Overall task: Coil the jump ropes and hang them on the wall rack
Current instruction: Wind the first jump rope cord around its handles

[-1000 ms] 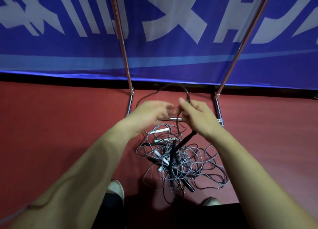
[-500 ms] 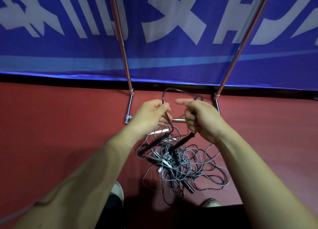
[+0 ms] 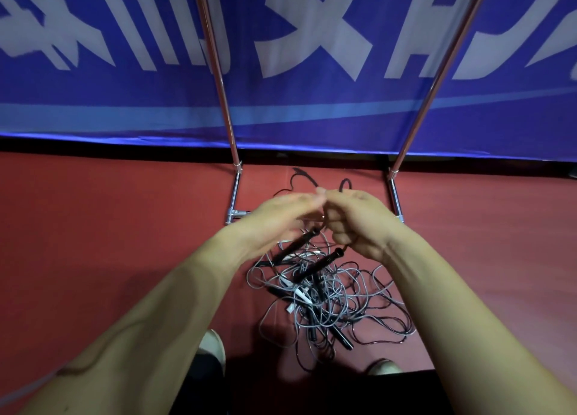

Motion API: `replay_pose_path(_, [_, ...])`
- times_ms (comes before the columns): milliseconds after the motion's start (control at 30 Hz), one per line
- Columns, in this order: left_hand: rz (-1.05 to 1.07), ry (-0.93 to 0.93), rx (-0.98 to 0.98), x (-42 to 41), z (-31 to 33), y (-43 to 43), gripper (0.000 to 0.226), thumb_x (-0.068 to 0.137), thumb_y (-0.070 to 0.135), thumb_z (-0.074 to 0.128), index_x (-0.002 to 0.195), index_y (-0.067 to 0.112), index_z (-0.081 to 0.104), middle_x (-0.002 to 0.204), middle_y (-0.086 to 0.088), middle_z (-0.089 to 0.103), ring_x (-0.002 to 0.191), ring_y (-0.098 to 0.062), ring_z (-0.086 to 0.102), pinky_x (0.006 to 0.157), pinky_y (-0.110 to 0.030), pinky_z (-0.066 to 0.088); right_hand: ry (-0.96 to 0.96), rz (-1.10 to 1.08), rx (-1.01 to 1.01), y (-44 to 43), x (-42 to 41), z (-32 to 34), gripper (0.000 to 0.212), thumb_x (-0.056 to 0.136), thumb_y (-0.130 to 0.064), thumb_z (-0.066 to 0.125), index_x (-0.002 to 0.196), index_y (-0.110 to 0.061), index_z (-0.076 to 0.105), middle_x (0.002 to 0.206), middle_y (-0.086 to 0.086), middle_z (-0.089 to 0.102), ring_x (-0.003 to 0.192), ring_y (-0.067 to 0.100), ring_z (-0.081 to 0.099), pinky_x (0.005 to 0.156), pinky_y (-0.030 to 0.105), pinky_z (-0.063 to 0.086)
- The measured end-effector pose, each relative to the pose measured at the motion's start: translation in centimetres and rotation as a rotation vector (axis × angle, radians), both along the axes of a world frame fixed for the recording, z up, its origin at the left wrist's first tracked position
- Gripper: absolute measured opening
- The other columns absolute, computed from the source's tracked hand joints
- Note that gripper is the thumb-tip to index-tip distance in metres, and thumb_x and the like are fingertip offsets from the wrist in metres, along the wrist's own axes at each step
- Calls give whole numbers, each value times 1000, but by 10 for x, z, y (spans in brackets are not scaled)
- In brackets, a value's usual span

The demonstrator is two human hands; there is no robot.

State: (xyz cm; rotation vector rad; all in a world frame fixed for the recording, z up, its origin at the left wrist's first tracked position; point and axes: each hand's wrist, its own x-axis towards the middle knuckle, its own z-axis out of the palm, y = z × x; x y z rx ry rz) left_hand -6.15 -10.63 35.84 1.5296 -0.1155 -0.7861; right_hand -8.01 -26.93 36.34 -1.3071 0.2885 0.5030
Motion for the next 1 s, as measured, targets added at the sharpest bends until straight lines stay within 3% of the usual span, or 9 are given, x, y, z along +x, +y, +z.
replay_pose_path(67, [-256, -32, 80, -9, -4, -4, 14, 99, 21, 61, 109, 24, 69, 102, 10, 72, 98, -1, 65, 93, -16, 46, 72, -118, 119, -3, 3, 1, 27, 101, -26, 53, 78, -14, 58, 48, -9, 25, 36, 2, 16, 34, 14, 10])
replay_pose_path(233, [-353, -38, 207, -18, -19, -15, 18, 96, 21, 68, 106, 6, 70, 107, -9, 76, 103, -26, 73, 100, -40, 54, 124, -244, 236, -6, 6, 2, 28, 104, -26, 48, 86, -8, 61, 52, -8, 22, 37, 3, 16, 31, 15, 16])
replay_pose_path(333, [-353, 22, 157, -18, -16, -17, 10, 101, 19, 59, 104, 10, 64, 107, -11, 75, 90, -23, 75, 72, -28, 60, 33, -238, 73, -7, 8, -6, 36, 105, -31, 45, 94, -5, 67, 59, -2, 36, 43, 8, 30, 40, 21, 31])
replay_pose_path(400, [-282, 19, 127, -19, -12, -19, 8, 103, 19, 56, 104, 13, 62, 102, -10, 74, 85, -23, 74, 64, -26, 59, 25, -210, -76, -7, 8, -14, 41, 103, -41, 46, 99, -8, 71, 71, 4, 54, 51, 13, 45, 50, 26, 36])
replay_pose_path(500, [-23, -7, 11, -11, -15, -19, 16, 104, 16, 53, 110, 9, 66, 99, -11, 75, 86, -25, 73, 76, -34, 62, 110, -54, -40, -5, 5, -18, 46, 100, -55, 43, 96, -19, 70, 69, 0, 49, 56, 14, 41, 55, 28, 34])
replay_pose_path(567, [185, -49, -49, -3, -16, -18, 18, 102, 20, 56, 105, 12, 72, 101, -11, 77, 91, -25, 74, 87, -40, 59, 110, 101, -25, -3, 0, -14, 50, 100, -60, 37, 97, -23, 72, 69, -2, 55, 65, 16, 50, 67, 33, 46])
replay_pose_path(667, [444, -104, -61, 6, -13, -14, 17, 101, 25, 58, 94, 19, 72, 92, -2, 78, 89, -19, 72, 93, -41, 53, 66, 200, -3, 2, -4, -7, 41, 101, -52, 43, 126, -29, 66, 104, 5, 72, 90, 32, 69, 87, 47, 54])
replay_pose_path(833, [509, -108, -49, 12, -6, -4, 23, 104, 33, 51, 102, 19, 70, 99, 0, 78, 101, -14, 71, 99, -40, 50, -67, 275, -107, 10, -9, -9, 27, 103, -18, 51, 117, 3, 60, 97, 17, 72, 79, 23, 70, 76, 34, 59])
replay_pose_path(1000, [455, -35, -55, 11, -3, -3, 27, 105, 33, 51, 109, 17, 72, 109, -1, 77, 107, -20, 71, 105, -44, 50, -245, 176, -246, 11, -8, -15, 20, 103, -21, 53, 109, -14, 71, 88, 9, 66, 82, 21, 62, 73, 32, 56])
